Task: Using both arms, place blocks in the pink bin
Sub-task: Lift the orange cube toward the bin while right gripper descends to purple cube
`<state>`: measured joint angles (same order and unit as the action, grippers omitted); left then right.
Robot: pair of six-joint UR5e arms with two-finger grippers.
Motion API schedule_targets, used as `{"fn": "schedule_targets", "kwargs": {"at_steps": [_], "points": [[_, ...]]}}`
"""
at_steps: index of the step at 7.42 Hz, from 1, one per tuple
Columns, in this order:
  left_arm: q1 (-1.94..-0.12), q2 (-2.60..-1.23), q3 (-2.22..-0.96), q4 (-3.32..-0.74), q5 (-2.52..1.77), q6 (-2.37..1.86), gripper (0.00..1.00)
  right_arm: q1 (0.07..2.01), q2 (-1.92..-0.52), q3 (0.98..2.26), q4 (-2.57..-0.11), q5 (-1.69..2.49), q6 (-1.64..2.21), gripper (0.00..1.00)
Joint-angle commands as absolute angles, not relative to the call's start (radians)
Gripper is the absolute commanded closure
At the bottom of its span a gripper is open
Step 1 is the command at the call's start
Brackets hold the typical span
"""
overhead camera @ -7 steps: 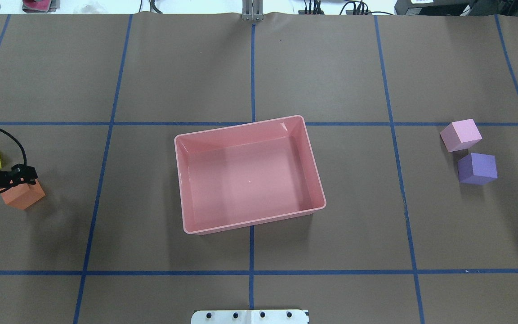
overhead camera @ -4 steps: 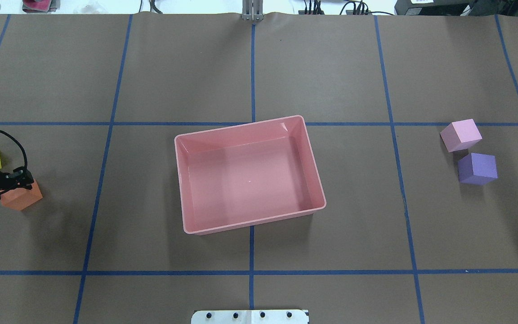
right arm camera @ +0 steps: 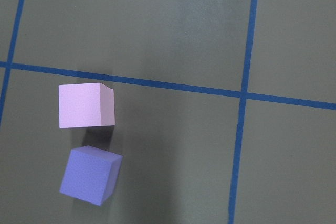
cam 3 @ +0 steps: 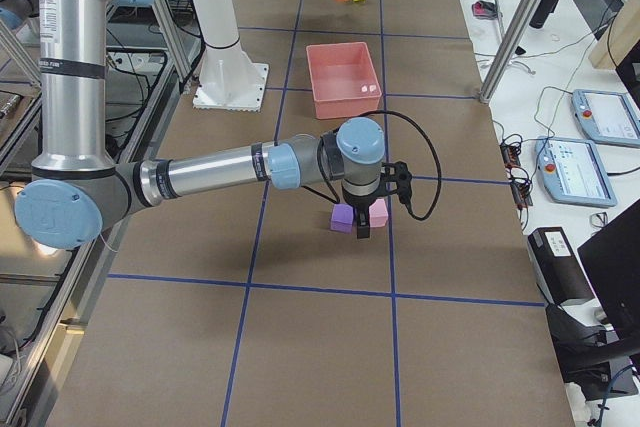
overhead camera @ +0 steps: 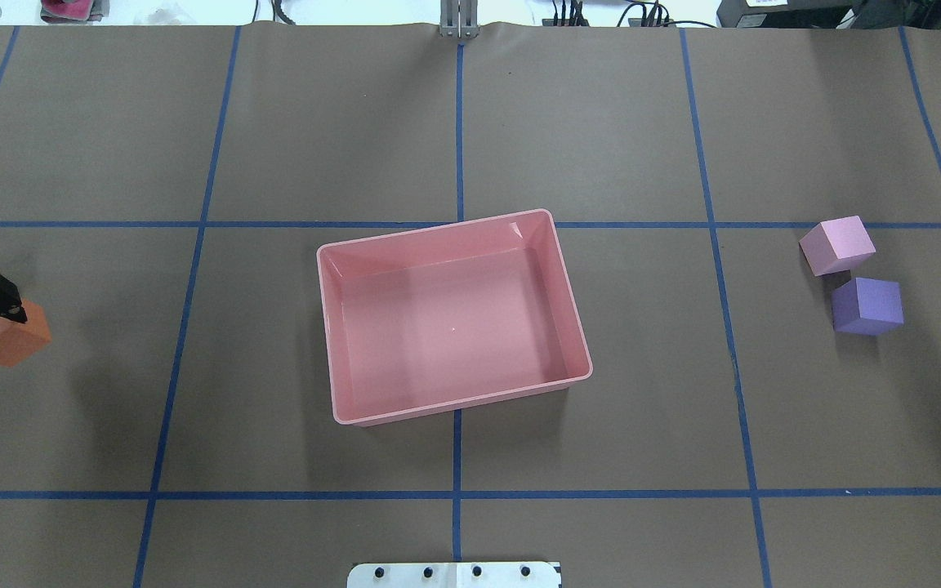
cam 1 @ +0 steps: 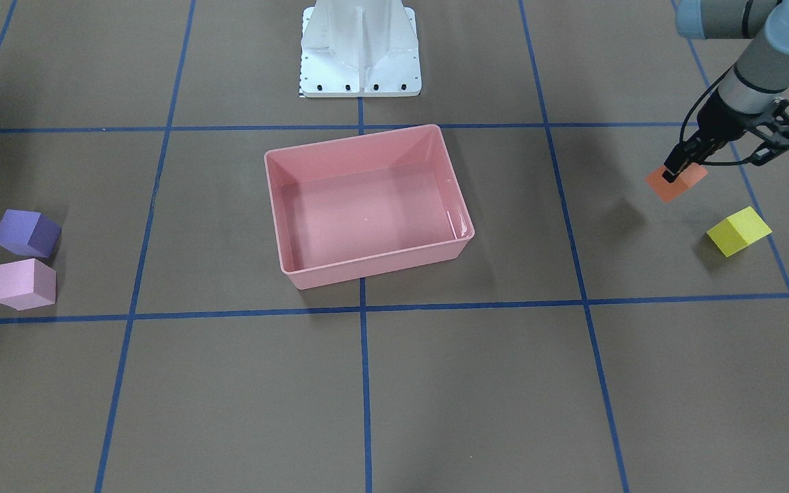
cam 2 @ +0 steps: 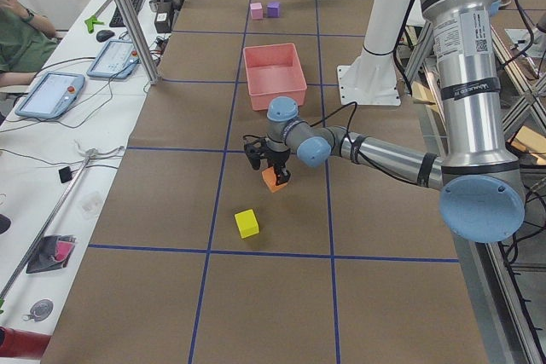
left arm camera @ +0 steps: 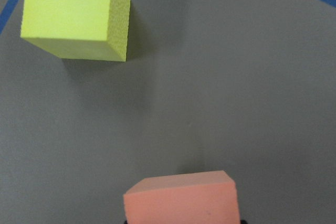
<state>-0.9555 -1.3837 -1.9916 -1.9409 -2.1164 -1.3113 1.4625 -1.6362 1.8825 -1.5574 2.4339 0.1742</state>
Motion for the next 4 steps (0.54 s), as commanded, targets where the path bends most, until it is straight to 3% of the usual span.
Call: {"fn": "schedule_targets", "kwargs": {"at_steps": [1,4], "points": [[-0.997,-1.518,-2.121,-1.672,-2.145,-1.304,1.00,1.350,-1.635,1.907,-1.453,2.418,0.396,0.00],[-0.988,-1.824,-2.224,-1.415,-2.143,-1.550,1.00,1.171,-1.649,1.843,-1.229,2.303,0.650,0.00]]}}
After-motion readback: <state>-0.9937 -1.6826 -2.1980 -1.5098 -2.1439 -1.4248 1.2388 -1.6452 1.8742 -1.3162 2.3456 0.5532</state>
